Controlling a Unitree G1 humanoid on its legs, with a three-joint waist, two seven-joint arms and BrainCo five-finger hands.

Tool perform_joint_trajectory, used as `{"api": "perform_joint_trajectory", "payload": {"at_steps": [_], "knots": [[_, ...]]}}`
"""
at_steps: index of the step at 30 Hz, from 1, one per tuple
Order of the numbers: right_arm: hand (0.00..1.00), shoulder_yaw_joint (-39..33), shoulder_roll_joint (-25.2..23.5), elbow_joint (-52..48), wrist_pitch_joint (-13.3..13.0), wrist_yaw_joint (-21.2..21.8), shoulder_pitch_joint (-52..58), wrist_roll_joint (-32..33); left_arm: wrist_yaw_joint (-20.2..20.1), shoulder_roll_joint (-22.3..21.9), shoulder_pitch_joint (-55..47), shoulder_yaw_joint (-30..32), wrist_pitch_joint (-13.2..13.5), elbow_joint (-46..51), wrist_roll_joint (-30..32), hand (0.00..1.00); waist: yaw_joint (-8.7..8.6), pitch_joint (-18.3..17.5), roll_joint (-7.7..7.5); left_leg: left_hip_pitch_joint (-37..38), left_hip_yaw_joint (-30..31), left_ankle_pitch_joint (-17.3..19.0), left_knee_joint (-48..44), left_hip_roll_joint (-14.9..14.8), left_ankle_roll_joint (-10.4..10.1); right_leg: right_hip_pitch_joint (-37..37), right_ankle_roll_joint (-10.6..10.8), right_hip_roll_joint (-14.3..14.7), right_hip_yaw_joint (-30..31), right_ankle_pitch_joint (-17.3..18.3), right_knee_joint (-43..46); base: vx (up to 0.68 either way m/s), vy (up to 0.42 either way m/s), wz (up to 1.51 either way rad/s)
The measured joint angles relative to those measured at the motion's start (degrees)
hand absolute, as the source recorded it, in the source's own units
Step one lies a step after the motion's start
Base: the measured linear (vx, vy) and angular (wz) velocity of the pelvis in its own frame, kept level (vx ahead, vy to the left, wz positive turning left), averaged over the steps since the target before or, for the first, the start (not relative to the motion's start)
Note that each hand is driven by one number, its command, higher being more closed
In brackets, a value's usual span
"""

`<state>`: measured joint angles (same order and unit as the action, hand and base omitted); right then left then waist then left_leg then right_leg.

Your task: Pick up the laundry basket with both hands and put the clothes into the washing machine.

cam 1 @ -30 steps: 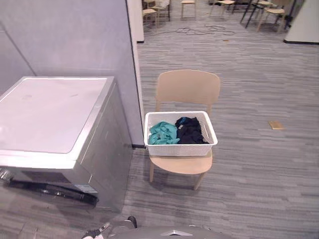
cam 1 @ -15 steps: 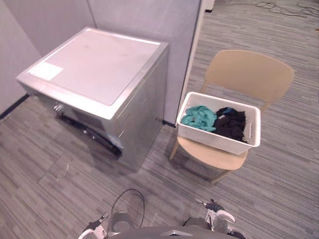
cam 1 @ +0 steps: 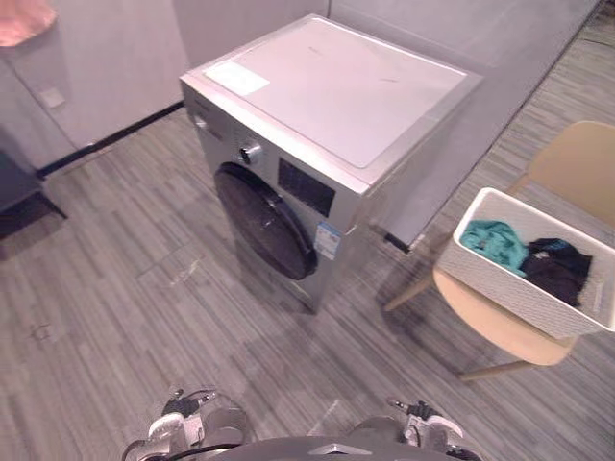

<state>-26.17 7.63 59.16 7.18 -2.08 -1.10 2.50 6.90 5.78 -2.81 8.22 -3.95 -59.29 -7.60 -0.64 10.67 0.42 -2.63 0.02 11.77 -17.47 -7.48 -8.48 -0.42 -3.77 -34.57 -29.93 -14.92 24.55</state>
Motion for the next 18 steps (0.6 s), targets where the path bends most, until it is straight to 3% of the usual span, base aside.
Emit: {"api": "perform_joint_trajectory", "payload": {"at_steps": [1, 2, 3, 4, 5, 6, 7, 8, 9, 10, 11, 12, 13, 14, 15, 17, 18], "knots": [[0.00, 0.1, -0.4, -1.0, -0.5, 0.1, 0.0, 0.0, 0.2, 0.2, -0.2, -0.6, -0.4, -0.1, 1.6, 0.00, -0.19, 0.4, 1.44, 1.1, 1.9, -0.7, 1.4, -0.7, 0.7, 1.4, 1.4, 4.2, 8.5, 2.5, 2.3, -0.01, 0.102, 0.81], [0.00, 0.2, -2.2, -2.0, -0.4, 0.2, 0.1, 0.0, 0.4, 0.8, -0.1, -0.1, -0.6, -0.1, 2.2, 0.00, 0.21, 0.4, 0.89, 0.8, 3.4, -1.2, 2.4, -1.1, 0.9, 2.2, 4.1, 8.9, 11.9, 8.9, 4.6, 0.00, 0.043, 0.85], [0.00, 0.5, -4.8, -2.3, -0.4, 0.3, 0.1, 0.3, 0.4, 1.1, -0.3, 1.1, -0.7, 0.0, 2.2, 0.00, 0.64, 0.3, -0.84, 0.6, 4.3, -1.5, 3.7, -0.9, 0.8, 2.2, 2.3, 12.1, 12.3, 14.5, 6.1, 0.00, 0.023, 0.50], [0.00, 1.0, -5.8, -2.5, -0.5, -0.1, -0.1, 0.5, 0.3, 1.0, -0.8, 1.9, -1.1, 0.0, 2.2, 0.00, 1.09, 0.2, -1.43, 0.8, 4.2, -1.6, 4.5, -1.0, 0.9, 2.3, 2.4, 12.0, 13.0, 13.4, 6.3, 0.01, 0.022, 0.43], [0.00, 1.3, -6.7, -4.4, -0.8, -0.9, 0.6, 0.8, 0.2, 1.0, -1.1, 3.7, -1.7, 0.1, 2.2, 0.00, 1.05, 0.4, -2.66, 2.5, 3.8, -2.4, 7.4, -1.0, 2.4, 3.8, 1.7, 11.4, 13.0, 9.8, 8.9, 0.10, 0.044, 0.25], [0.00, 1.1, -6.7, -6.1, -1.1, -1.0, 1.0, 2.0, 0.2, 0.5, -1.2, 4.2, -2.1, 0.2, 2.2, 0.00, 0.55, 0.7, -3.01, 2.5, -1.4, -3.6, 3.6, -0.5, 5.2, 7.8, 2.7, 9.1, 13.2, 8.4, 15.5, 0.14, 0.052, 0.31], [0.00, 1.1, -6.2, -7.1, -1.3, -0.9, 1.2, 2.3, 0.3, 0.6, -1.2, 4.5, -2.4, 0.2, 2.3, 0.00, 0.11, 0.9, -1.86, 3.0, -3.5, -1.7, 3.2, -1.4, 5.4, 9.1, 5.6, 10.3, 13.4, 12.5, 18.4, 0.14, -0.040, 0.11], [0.00, 1.3, -7.0, -7.5, -0.9, -0.7, 0.6, 2.9, 0.4, 1.0, -0.4, 6.3, -2.5, 0.2, 2.8, 0.00, 0.56, 1.2, -2.93, 4.3, -3.3, -1.5, 4.1, -1.7, 3.3, 10.7, 7.2, 14.7, 13.2, 21.1, 18.4, 0.05, -0.152, 0.04], [0.00, 1.5, -8.3, -7.8, -0.9, -0.5, 0.9, 4.0, 0.3, 0.4, 1.1, 6.6, -2.6, 0.1, 3.3, 0.00, 0.42, 1.3, -3.49, 4.9, -3.1, -1.5, 5.3, -1.8, 3.2, 11.1, 6.7, 20.7, 11.5, 25.2, 13.8, 0.00, -0.213, 0.07], [0.00, 1.5, -8.8, -7.7, -0.8, -0.5, 1.2, 4.4, 0.2, 0.1, 2.2, 6.8, -2.5, 0.1, 3.3, 0.00, 0.36, 1.2, -3.94, 4.9, -2.9, -1.5, 5.8, -1.4, 3.2, 11.5, 6.5, 23.4, 11.6, 26.7, 11.0, 0.00, -0.226, 0.52], [0.00, 1.6, -9.3, -7.7, -0.7, -0.5, 1.7, 4.9, 0.1, -1.4, 3.9, 7.0, -2.4, 0.1, 3.3, 0.00, -0.56, 1.2, -4.77, 4.9, -1.1, -1.6, 6.7, 0.6, 3.3, 11.5, 3.2, 25.9, 13.0, 29.8, 6.7, 0.05, -0.196, 0.81], [0.00, 0.8, -9.4, -8.2, -0.7, -0.5, 2.5, 5.1, -0.1, -4.2, 5.1, 7.1, -2.2, 0.7, 3.3, 0.00, -1.39, 0.1, -4.17, 5.1, -0.1, -2.2, 7.7, 1.1, 2.2, 11.7, 4.8, 26.6, 13.3, 31.5, 6.3, 0.10, -0.173, 0.74], [0.00, 0.1, -9.3, -9.0, -0.8, -0.6, 3.3, 5.0, -0.2, -5.9, 5.4, 7.2, -2.2, 1.3, 3.2, 0.00, -1.38, -0.1, -2.89, 4.6, -0.1, -1.7, 6.5, 0.7, 2.2, 11.5, 4.7, 27.2, 13.6, 31.6, 5.9, 0.20, -0.108, 0.39], [0.00, 0.0, -8.4, -9.6, -1.1, -0.5, 3.1, 6.4, -0.3, -9.0, 5.3, 7.5, -2.3, 1.8, 3.2, 0.00, -1.52, -0.2, -0.01, 4.7, 0.2, -0.5, 4.4, -0.8, 1.5, 10.0, 4.2, 29.0, 12.9, 31.2, 4.7, 0.27, -0.054, 0.10], [0.00, -0.7, -8.2, -9.6, -1.2, -0.5, 3.1, 7.0, -0.7, -10.1, 5.3, 7.1, -2.4, 2.0, 3.2, 0.00, -1.68, -0.7, 1.04, 4.8, 0.3, 1.2, 1.8, -1.7, 0.5, 8.4, 3.3, 29.4, 11.2, 30.9, 3.9, 0.29, -0.041, 0.12], [0.00, -1.0, -8.7, -9.9, -1.2, -0.5, 4.1, 7.3, -1.1, -10.2, 4.8, 7.4, -2.3, 3.1, 3.2, 0.00, -2.19, -0.9, 1.12, 4.1, 0.3, 3.1, -7.7, -1.6, -0.1, 4.1, 3.1, 30.4, 10.0, 30.8, 0.9, 0.34, -0.006, 0.27], [0.00, -0.4, -9.0, -11.2, -1.2, -0.5, 5.0, 7.3, -1.2, -10.3, 4.1, 6.8, -2.3, 4.7, 3.2, 0.00, -2.39, -1.3, 1.40, 1.0, -0.1, 3.4, -16.3, -1.4, -1.7, 2.0, 3.5, 30.8, 9.0, 31.1, -0.6, 0.28, 0.003, 0.41]]}}
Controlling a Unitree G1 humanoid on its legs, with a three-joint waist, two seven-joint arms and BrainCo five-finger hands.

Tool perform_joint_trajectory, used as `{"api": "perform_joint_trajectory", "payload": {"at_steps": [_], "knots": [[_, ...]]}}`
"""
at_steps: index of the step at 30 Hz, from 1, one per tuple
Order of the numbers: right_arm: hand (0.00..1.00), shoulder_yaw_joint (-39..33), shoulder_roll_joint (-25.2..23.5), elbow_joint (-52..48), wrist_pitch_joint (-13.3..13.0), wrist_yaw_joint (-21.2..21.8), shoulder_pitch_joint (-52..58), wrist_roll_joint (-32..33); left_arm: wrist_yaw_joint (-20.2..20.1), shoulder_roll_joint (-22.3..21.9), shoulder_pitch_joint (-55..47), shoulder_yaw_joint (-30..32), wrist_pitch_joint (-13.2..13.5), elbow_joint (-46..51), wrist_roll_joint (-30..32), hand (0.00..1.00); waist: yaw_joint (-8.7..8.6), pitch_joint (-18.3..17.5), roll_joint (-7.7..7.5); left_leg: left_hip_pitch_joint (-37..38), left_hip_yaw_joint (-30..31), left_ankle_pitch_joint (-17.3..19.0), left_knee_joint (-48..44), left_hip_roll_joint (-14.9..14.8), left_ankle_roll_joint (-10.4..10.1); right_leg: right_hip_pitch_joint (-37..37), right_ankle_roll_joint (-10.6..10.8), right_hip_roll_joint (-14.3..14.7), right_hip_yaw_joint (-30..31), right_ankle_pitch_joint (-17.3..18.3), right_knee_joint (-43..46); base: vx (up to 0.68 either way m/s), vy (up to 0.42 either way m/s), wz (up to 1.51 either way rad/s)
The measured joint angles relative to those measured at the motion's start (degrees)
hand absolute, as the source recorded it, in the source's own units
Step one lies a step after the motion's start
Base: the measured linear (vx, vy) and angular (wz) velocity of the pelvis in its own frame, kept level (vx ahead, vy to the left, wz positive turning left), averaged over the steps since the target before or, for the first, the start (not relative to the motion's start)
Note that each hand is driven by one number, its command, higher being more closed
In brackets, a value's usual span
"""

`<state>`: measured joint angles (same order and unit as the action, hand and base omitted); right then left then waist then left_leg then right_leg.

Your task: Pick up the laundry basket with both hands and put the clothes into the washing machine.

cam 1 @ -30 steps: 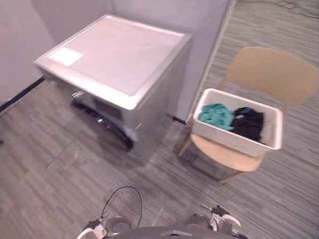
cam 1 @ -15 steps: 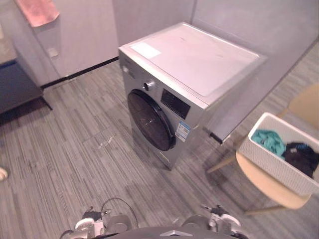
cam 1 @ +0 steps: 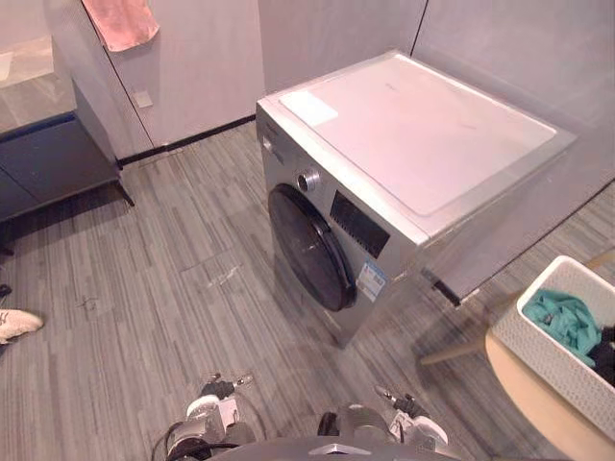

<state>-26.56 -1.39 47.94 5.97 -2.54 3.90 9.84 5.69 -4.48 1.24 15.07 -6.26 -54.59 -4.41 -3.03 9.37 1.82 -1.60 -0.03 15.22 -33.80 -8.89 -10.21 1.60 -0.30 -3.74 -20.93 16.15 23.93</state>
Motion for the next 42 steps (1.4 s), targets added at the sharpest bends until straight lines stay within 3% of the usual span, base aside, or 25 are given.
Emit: {"api": "perform_joint_trajectory", "payload": {"at_steps": [1, 2, 3, 4, 5, 6, 7, 9, 11, 12, 13, 14, 15, 17, 18, 21, 24, 31, 38, 42], "knots": [[0.00, 0.8, 0.0, -0.4, 0.0, 0.0, 0.1, 0.0, 0.0, 0.0, -0.1, 0.0, 0.1, 0.8, -0.1, 0.00, -0.26, -0.3, 0.53, -2.2, 0.0, -0.7, -4.3, -0.1, -1.3, -0.7, 0.2, 0.0, -0.5, 0.3, -0.3, 0.27, 0.046, 0.46], [0.00, 1.8, 0.2, -0.8, 0.1, 0.0, -0.1, 0.0, 0.0, 0.0, -0.1, 0.1, 0.1, 2.2, -0.3, 0.00, -0.32, -0.2, 0.43, -6.4, 0.2, -3.6, -12.7, -0.9, -4.1, -1.9, 0.2, 0.0, -1.4, 0.6, -0.4, 0.20, 0.060, 0.31], [0.00, 2.4, 0.3, -1.4, 0.2, 0.0, -0.1, 0.0, 0.0, -0.1, -0.1, 0.5, 0.1, 2.4, -0.5, 0.00, -0.21, -0.2, 0.46, -8.2, -0.2, -5.8, -16.2, -1.4, -4.0, -2.5, 0.1, 0.0, -1.4, 0.6, -0.5, 0.30, 0.122, 0.09], [0.00, 5.1, 0.1, -3.4, 0.4, 0.0, -0.1, 0.0, 0.2, 0.1, -0.7, 0.9, 0.7, 3.1, -0.6, 0.00, 0.67, 0.2, 0.02, -10.7, -2.9, -11.6, -23.8, -3.2, -3.2, -5.2, 0.1, -0.3, 0.0, 0.5, -1.5, 0.20, 0.125, -0.20], [0.00, 6.3, 0.2, -4.5, 0.5, -0.1, -0.1, 0.0, 0.2, 0.2, -1.0, 0.9, 0.8, 4.0, -0.6, 0.00, 1.33, 0.5, -0.22, -10.9, -4.8, -11.3, -25.8, -4.0, -2.7, -6.2, 0.1, -0.7, 0.7, 0.5, -1.7, 0.22, 0.176, -0.48], [0.00, 8.5, 0.1, -7.4, 0.4, -0.1, -0.5, -0.1, 0.3, 0.2, -1.4, 0.7, 1.1, 4.8, -0.6, 0.00, 2.06, 0.6, -0.56, -11.9, -8.3, -7.6, -26.8, -5.3, 1.5, -7.8, 0.6, -2.3, 2.2, 0.3, -2.2, 0.19, 0.222, -0.48], [0.00, 8.8, 0.1, -8.5, 0.4, -0.1, -0.9, -0.1, 0.3, 0.2, -1.7, 0.5, 1.3, 4.9, -0.6, 0.00, 2.16, 0.6, -0.53, -12.5, -9.5, -6.2, -25.9, -5.9, 3.2, -8.0, 1.2, -3.2, 3.0, -0.1, -2.6, 0.17, 0.251, -0.56], [0.00, 11.1, 0.2, -12.3, 0.4, -0.5, -1.7, -0.3, 0.7, 0.9, -2.2, 0.3, 1.6, 5.3, -1.8, 0.00, 2.73, 0.5, -0.95, -12.8, -11.5, -4.0, -16.7, -7.5, 7.1, -8.5, 3.5, -6.2, 5.4, -1.4, -4.2, 0.17, 0.324, -0.58], [0.00, 13.5, 0.5, -18.4, -0.1, -0.8, -1.3, -1.2, 1.8, 1.1, -3.2, 0.1, 1.9, 4.8, -2.2, 0.00, 2.74, 0.4, -0.60, -11.0, -8.1, -6.2, 1.7, -8.7, 9.0, -8.1, 6.2, -8.8, 9.2, -2.4, -5.6, 0.24, 0.515, -0.74], [0.00, 14.2, 1.7, -20.3, -0.9, -1.3, -0.9, -1.3, 2.5, 1.1, -3.7, -0.1, 2.0, 3.6, -2.3, 0.00, 2.73, -0.5, 0.63, -9.6, -4.2, -16.8, 10.5, -8.6, 10.6, -7.2, 9.0, -9.1, 11.7, -1.9, -4.8, 0.18, 0.402, -0.57], [0.00, 14.3, 2.1, -20.3, -1.3, -1.4, -1.0, -1.3, 2.7, 1.3, -3.7, -0.6, 1.9, 3.1, -2.6, 0.00, 2.50, -0.9, 1.22, -9.1, -2.7, -14.3, 10.9, -7.7, 4.3, -6.6, 10.1, -9.8, 13.4, -1.1, -4.7, 0.20, 0.584, -0.11], [0.00, 14.5, 2.2, -20.4, -1.2, -1.6, -1.5, -2.0, 3.0, 3.2, -2.9, -2.4, 1.8, 1.4, -2.8, 0.00, 1.43, -1.0, -0.06, -9.0, -3.2, -10.5, 12.4, -5.9, -0.6, -5.8, 10.6, -10.5, 17.3, 0.5, -4.9, 0.12, 0.502, 0.20], [0.00, 15.3, 1.2, -20.7, -0.8, -1.4, -1.6, -4.0, 3.6, 5.8, -2.4, -2.9, 1.7, -0.1, -2.7, 0.00, 1.45, -0.3, -2.06, -9.0, -3.6, -11.0, 13.4, -3.5, 0.5, -5.1, 10.7, -10.5, 19.6, 0.6, -5.9, 0.14, 0.541, 0.29], [0.00, 16.0, 1.1, -24.9, -0.8, -1.2, -0.8, -6.5, 4.1, 7.7, -3.2, -2.7, 0.7, -1.3, -2.3, 0.00, 1.49, -1.0, -3.22, -8.1, -4.7, -11.0, 14.6, -1.9, 1.3, -5.9, 10.9, -10.1, 20.4, -2.3, -8.8, 0.06, 0.230, -0.01], [0.00, 16.5, 1.6, -27.6, -1.7, -1.2, -0.7, -7.7, 4.1, 8.3, -3.6, -3.5, 0.8, -1.2, -0.8, 0.00, 1.79, -1.1, -3.15, -7.1, -6.1, -11.2, 15.9, -1.5, 2.0, -5.9, 12.1, -10.6, 21.6, -5.3, -9.9, 0.04, 0.220, -0.28], [0.00, 17.0, 2.2, -31.7, -3.0, -1.1, -1.2, -8.1, 4.1, 9.3, -4.3, -5.4, 0.7, -1.8, 1.5, 0.00, 2.09, -1.4, -3.10, -4.6, -9.3, -13.3, 21.5, -0.4, 3.1, -5.1, 12.9, -11.9, 23.6, -10.2, -12.8, -0.03, 0.163, -0.48], [0.00, 17.4, 3.0, -34.0, -3.0, -1.1, 0.7, -10.5, 4.3, 9.8, -4.1, -6.4, 0.6, -2.4, 2.3, 0.00, 1.42, -1.5, -2.70, -3.9, -10.1, -16.5, 27.4, 0.3, 3.0, -3.3, 13.0, -12.1, 23.5, -12.2, -14.4, -0.07, 0.044, -0.14], [0.00, 17.3, 6.5, -35.4, -2.7, -1.3, 3.0, -15.6, 5.3, 9.0, -3.8, -6.5, -0.2, -3.3, 2.3, 0.00, 0.81, -1.2, -1.67, -1.6, -11.1, -25.1, 38.7, -0.7, 1.5, -1.5, 13.8, -10.3, 23.1, -10.6, -17.3, -0.10, -0.060, -0.08], [0.00, 16.9, 9.9, -34.7, -2.3, -1.4, 2.7, -17.1, 5.3, 9.0, -4.0, -6.7, -0.4, -3.3, 2.4, 0.00, 1.08, -1.3, -1.31, -2.3, -10.1, -25.2, 38.7, -0.8, 1.6, -1.0, 13.7, -9.9, 22.8, -9.2, -16.8, -0.11, -0.020, 0.09], [0.00, 17.0, 14.3, -21.8, -1.6, -1.7, -8.4, -16.4, 5.2, 10.2, -3.3, -7.3, -0.3, -2.6, 2.4, 0.00, 1.30, 0.6, -1.81, -5.0, -9.3, -25.2, 38.7, -0.3, 1.6, 1.1, 13.5, -9.9, 23.1, -9.3, -17.1, -0.05, 0.010, 0.08]]}}
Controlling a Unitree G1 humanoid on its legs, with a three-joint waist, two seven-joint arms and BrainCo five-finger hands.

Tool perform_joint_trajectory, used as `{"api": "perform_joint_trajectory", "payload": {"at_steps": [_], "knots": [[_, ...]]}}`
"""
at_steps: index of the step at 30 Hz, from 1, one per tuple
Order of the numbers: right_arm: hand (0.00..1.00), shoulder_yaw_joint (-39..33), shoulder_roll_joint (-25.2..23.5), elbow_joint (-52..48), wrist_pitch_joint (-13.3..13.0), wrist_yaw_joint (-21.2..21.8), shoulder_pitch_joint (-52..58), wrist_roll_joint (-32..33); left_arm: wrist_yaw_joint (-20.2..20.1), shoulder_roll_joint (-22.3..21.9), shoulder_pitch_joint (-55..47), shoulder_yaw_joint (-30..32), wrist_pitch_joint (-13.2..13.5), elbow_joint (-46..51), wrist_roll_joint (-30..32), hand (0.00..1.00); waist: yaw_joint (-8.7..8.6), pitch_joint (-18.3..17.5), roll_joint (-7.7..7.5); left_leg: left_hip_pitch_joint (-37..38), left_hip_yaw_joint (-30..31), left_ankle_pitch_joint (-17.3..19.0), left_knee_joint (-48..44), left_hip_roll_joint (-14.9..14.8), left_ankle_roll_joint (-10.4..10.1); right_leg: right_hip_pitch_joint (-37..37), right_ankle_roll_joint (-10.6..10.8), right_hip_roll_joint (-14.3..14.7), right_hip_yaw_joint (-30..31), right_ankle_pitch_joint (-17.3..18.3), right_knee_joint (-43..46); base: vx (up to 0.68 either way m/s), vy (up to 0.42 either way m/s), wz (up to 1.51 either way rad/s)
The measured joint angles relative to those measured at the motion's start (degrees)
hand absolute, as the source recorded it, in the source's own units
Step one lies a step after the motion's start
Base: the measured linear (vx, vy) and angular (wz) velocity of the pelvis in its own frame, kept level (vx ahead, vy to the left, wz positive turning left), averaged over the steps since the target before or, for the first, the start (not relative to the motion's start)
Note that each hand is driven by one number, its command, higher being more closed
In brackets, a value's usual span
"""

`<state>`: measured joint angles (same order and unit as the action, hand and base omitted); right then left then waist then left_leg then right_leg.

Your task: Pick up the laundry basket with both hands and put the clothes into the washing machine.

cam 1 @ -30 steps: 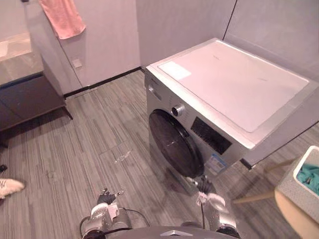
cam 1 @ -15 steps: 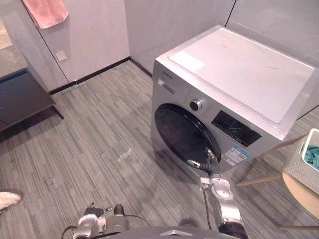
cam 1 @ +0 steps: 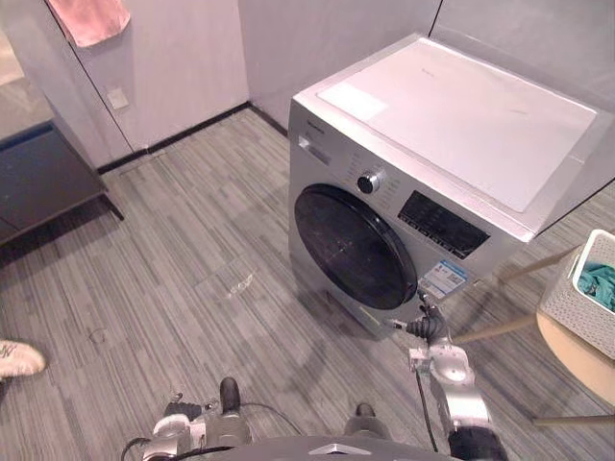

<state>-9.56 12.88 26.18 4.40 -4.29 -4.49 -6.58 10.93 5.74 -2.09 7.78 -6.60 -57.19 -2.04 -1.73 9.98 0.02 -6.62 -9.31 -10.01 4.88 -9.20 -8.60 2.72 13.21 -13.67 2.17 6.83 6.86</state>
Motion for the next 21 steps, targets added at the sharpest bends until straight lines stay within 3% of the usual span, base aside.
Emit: {"api": "perform_joint_trajectory", "payload": {"at_steps": [2, 7, 9, 10, 12, 15, 19, 21], "knots": [[0.00, 0.1, 2.2, 5.9, 0.5, -0.2, -6.5, 1.0, 0.1, 0.3, 0.7, -0.4, 0.0, 0.2, 0.0, 0.00, 0.50, 1.4, 0.33, -1.5, 0.2, -0.5, 0.0, 0.2, 0.1, 1.4, -0.1, -0.1, 0.1, -0.7, 0.0, -0.04, 0.010, 0.09], [0.00, 0.0, 7.5, 19.4, 1.1, -3.8, -22.9, 7.5, 1.3, 0.4, 2.1, -2.7, 0.3, 0.6, -0.7, 0.00, 1.01, 6.2, 3.15, -5.1, 1.5, -3.0, 0.0, 0.6, 1.0, 3.7, 0.1, -0.4, -0.7, -2.2, -0.2, 0.00, -0.003, 0.08], [0.00, 0.4, 10.4, 25.8, 2.1, -3.7, -29.6, 9.2, 1.3, 0.2, 2.9, -4.1, 0.5, 1.8, -2.3, 0.00, 1.58, 7.7, 4.55, -6.6, 1.6, -4.2, 0.0, 0.6, 1.5, 5.5, 0.6, -0.4, -0.6, -3.2, 0.4, 0.00, 0.000, 0.00], [0.00, 0.2, 11.9, 30.2, 4.1, -5.5, -35.2, 9.5, 1.4, -0.3, 3.4, -5.3, 0.9, 3.1, -3.5, 0.00, 1.58, 8.9, 5.76, -7.6, 1.8, -4.6, 0.0, 0.6, 1.5, 6.8, 0.8, -0.4, -0.6, -3.4, 0.7, -0.01, -0.023, -0.04], [0.00, 0.9, 12.6, 32.7, 4.9, -6.2, -37.6, 9.5, 1.4, -0.5, 3.7, -6.9, 1.2, 3.9, -4.8, 0.00, 1.41, 9.4, 6.42, -8.4, 2.0, -4.7, 0.0, 0.6, 1.4, 7.6, 0.9, -0.3, -0.5, -3.5, 0.8, -0.02, -0.032, 0.01], [0.00, 0.9, 13.7, 33.2, 5.1, -7.3, -38.7, 9.6, 1.4, -1.8, 6.1, -9.6, 2.3, 5.4, -6.9, 0.00, 1.10, 10.9, 8.20, -9.3, 3.0, -4.4, 0.0, 0.6, 1.0, 8.0, 1.0, -0.3, -1.3, -3.6, 1.2, -0.04, -0.024, 0.10], [0.00, 2.8, 12.2, 28.6, 5.0, -8.4, -36.2, 9.4, 1.5, -2.4, 6.2, -10.3, 2.7, 5.8, -7.9, 0.00, 0.98, 11.1, 8.39, -9.5, 2.8, -4.4, 0.0, 0.6, 1.0, 8.4, 1.0, -0.4, -1.3, -3.3, 1.4, -0.05, -0.024, -0.01], [0.00, 5.2, 11.0, 20.3, 4.8, -8.4, -29.3, 9.0, 1.6, -2.5, 6.1, -10.1, 2.6, 4.5, -7.8, 0.00, 0.86, 11.1, 8.34, -9.2, 2.8, -4.5, 0.0, 0.6, 0.9, 8.1, 1.1, -0.4, -1.3, -3.2, 1.5, 0.01, -0.018, 0.01]]}}
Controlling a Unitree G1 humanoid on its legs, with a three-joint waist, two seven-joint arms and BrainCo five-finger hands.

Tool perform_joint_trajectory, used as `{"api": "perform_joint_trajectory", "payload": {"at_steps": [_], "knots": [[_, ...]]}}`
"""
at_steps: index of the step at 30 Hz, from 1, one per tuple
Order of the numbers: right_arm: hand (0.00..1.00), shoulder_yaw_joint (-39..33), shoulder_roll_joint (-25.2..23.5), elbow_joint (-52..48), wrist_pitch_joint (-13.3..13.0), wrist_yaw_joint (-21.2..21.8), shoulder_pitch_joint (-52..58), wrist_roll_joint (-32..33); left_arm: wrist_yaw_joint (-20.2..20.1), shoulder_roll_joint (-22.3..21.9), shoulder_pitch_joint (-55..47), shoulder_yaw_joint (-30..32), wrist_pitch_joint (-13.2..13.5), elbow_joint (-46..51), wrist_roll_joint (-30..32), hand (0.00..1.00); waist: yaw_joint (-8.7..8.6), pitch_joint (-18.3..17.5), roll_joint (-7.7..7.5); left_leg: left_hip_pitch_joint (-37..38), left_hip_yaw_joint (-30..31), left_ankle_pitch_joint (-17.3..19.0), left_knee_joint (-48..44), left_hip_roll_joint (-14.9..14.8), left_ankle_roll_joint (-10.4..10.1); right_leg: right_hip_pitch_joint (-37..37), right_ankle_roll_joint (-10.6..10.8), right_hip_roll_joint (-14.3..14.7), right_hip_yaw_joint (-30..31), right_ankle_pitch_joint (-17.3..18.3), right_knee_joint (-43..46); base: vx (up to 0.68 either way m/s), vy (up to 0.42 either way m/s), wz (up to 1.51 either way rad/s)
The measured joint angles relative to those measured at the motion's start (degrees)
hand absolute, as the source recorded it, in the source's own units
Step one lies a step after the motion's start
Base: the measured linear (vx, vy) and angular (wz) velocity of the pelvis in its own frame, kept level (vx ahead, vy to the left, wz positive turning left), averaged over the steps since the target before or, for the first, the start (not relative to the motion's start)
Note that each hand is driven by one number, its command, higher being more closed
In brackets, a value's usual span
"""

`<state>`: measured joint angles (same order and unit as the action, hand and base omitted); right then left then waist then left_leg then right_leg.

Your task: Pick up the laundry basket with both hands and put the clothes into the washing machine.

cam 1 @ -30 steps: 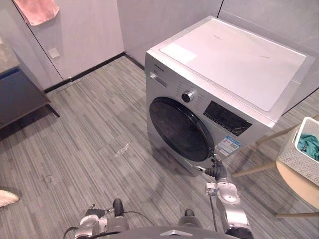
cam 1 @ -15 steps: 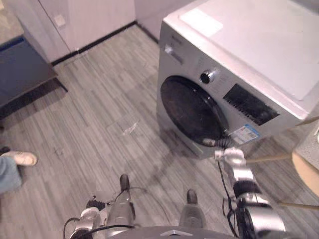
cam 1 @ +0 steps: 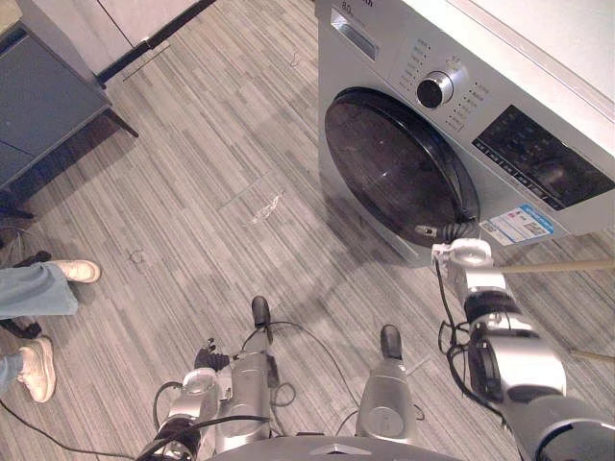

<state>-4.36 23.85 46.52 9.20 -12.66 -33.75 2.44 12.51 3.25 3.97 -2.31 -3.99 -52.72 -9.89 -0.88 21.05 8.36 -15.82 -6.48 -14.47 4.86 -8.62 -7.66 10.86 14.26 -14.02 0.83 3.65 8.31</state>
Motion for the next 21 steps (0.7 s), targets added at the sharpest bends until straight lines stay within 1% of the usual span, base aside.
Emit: {"api": "perform_joint_trajectory", "payload": {"at_steps": [1, 3, 6, 7, 8, 9, 11, 12, 13, 15, 17, 19, 21], "knots": [[0.00, 0.4, -0.7, -2.4, -0.1, 0.0, 1.9, 0.0, 0.1, 0.0, -0.1, 0.1, -0.1, -0.5, 0.0, 0.00, -0.20, 0.0, -0.01, 0.2, 0.0, 0.0, 0.0, 0.0, 0.0, -0.2, 0.0, 0.0, -0.1, 0.0, 0.0, 0.04, -0.039, 0.00], [0.00, 5.0, -2.7, -10.5, -0.3, 1.3, 9.8, -0.1, 0.1, -0.1, -0.5, 1.6, -1.2, -2.2, 0.5, 0.00, -1.02, 0.0, -0.50, 2.3, -0.1, 0.1, -0.3, -0.1, -0.1, -2.1, 0.1, 0.0, -0.1, 0.1, 0.0, 0.07, -0.059, -0.04], [0.00, 10.3, -4.0, -17.4, -1.0, 5.6, 17.9, -0.1, -0.1, -0.1, -0.8, 2.8, -1.6, -2.5, 2.6, 0.00, -1.43, -0.1, -1.00, 4.6, -0.1, 0.5, 0.0, -0.3, -0.5, -4.5, 0.0, 0.1, -0.4, 0.9, 0.1, 0.02, -0.052, 0.01], [0.00, 12.6, -5.0, -19.7, -1.8, 7.9, 21.3, -0.1, -0.2, -0.1, -0.9, 3.2, -1.9, -2.6, 3.6, 0.00, -1.59, -0.5, -1.28, 5.1, 0.1, 0.8, 0.0, -0.4, -0.8, -5.1, 0.0, 0.1, -0.9, 1.2, 0.2, -0.02, -0.046, 0.10], [0.00, 15.2, -6.6, -21.8, -2.2, 10.2, 23.9, 0.0, -0.2, -0.1, -1.1, 4.2, -2.2, -3.0, 4.2, 0.00, -1.64, -1.3, -1.88, 5.1, 0.2, 0.8, 0.0, -0.5, -0.8, -5.2, 0.0, 0.2, -1.2, 1.6, 0.2, -0.02, -0.043, 0.10], [0.00, 16.1, -7.6, -22.6, -2.4, 11.3, 25.0, 0.0, -0.2, -0.1, -1.2, 4.7, -2.3, -3.1, 4.6, 0.00, -1.63, -1.6, -2.26, 5.1, 0.2, 0.8, 0.0, -0.5, -0.9, -5.3, 0.0, 0.2, -1.3, 1.7, 0.1, -0.01, -0.037, 0.13], [0.00, 18.9, -11.7, -25.0, -3.4, 14.5, 28.8, 0.1, -0.3, 0.2, -1.5, 6.5, -2.8, -3.3, 4.6, 0.00, -1.23, -3.4, -4.14, 5.3, 0.3, 1.1, 0.0, -0.4, -0.8, -6.1, -0.1, 0.1, -1.8, 1.9, -0.3, 0.00, -0.028, 0.13], [0.00, 19.1, -12.8, -25.3, -3.4, 15.2, 29.4, 0.2, -0.3, 0.3, -1.5, 6.9, -2.9, -3.3, 4.6, 0.00, -1.07, -3.8, -4.68, 5.4, 0.3, 1.1, 0.0, -0.3, -0.8, -6.2, -0.1, 0.1, -1.8, 1.9, -0.5, 0.00, -0.021, 0.08], [0.00, 19.4, -14.9, -25.5, -4.1, 16.0, 30.1, 0.6, -0.4, 0.5, -1.5, 7.3, -3.0, -3.4, 5.1, 0.00, -0.56, -4.5, -5.91, 6.0, 0.3, 1.3, 0.0, -0.1, -0.7, -7.1, -0.1, -0.1, -1.9, 1.8, -1.2, -0.01, -0.013, 0.04], [0.00, 19.4, -15.5, -25.6, -4.6, 16.0, 30.2, 0.6, -0.4, 0.8, -1.6, 7.4, -3.1, -3.6, 5.8, 0.00, -0.26, -5.4, -6.84, 6.1, 0.3, 1.4, 0.0, 0.1, -0.6, -7.5, -0.1, -0.3, -1.9, 1.8, -1.5, 0.00, -0.005, 0.02], [0.00, 17.6, -15.5, -27.3, -5.0, 15.7, 30.6, 0.6, -0.4, 1.1, -1.6, 7.9, -3.2, -3.6, 6.4, 0.00, -0.18, -5.8, -7.54, 6.2, 0.2, 1.5, 0.0, 0.2, -0.5, -8.0, -0.1, -0.3, -1.8, 1.7, -2.5, 0.00, 0.000, 0.00], [0.00, 14.7, -15.5, -29.5, -5.4, 15.0, 31.4, 0.5, -0.4, 1.1, -1.6, 7.9, -3.3, -3.6, 6.8, 0.00, -0.23, -6.0, -7.74, 6.3, 0.1, 1.5, 0.0, 0.2, -0.5, -8.1, 0.0, -0.3, -1.7, 1.3, -3.0, -0.03, -0.009, -0.05], [0.00, 10.9, -15.4, -30.6, -5.8, 14.2, 32.9, 0.4, -0.4, 1.1, -1.6, 7.3, -3.6, -3.5, 7.2, 0.00, -0.71, -6.1, -7.83, 6.7, 0.0, 1.5, 0.0, 0.2, -0.5, -8.7, -0.1, -0.3, -1.6, 1.1, -3.5, -0.01, -0.011, -0.02]]}}
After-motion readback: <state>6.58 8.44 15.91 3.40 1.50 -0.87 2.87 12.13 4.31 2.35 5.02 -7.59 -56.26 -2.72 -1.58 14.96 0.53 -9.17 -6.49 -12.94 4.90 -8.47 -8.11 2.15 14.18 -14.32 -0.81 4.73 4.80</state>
